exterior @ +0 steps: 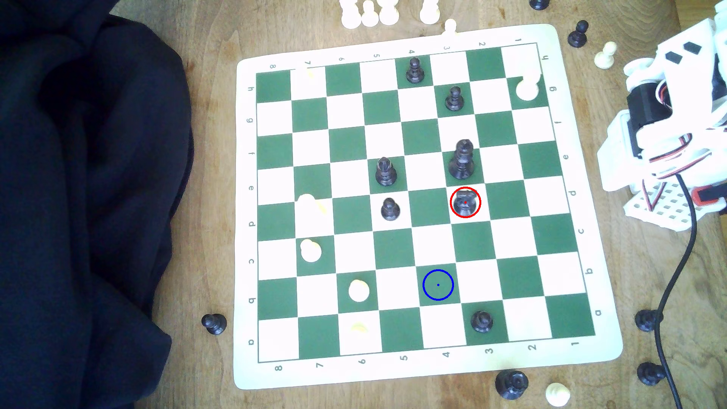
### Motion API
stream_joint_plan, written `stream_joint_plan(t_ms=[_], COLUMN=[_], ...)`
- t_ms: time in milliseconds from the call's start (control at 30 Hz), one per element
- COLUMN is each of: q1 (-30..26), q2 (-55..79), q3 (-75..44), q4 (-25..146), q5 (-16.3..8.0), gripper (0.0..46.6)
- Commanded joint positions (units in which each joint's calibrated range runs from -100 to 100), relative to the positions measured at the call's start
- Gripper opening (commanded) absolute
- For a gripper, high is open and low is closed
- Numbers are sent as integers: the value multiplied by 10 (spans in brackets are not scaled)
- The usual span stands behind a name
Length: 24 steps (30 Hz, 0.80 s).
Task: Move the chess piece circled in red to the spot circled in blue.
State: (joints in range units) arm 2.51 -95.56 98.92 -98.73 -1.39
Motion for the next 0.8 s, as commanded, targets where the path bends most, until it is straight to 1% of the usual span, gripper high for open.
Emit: stream_joint_plan(t_ms=[0,67,133,367,467,667,767], q1=[-4,1,18,24,24,29,39], q2=[-3,-3,-3,-3,-3,-3,-3], q3=[10,10,10,10,10,6,-4], q4=[-10,-10,-10,-7,27,181,335], q5=[0,0,0,0,0,0,0], gripper=[36,35,35,35,35,35,35])
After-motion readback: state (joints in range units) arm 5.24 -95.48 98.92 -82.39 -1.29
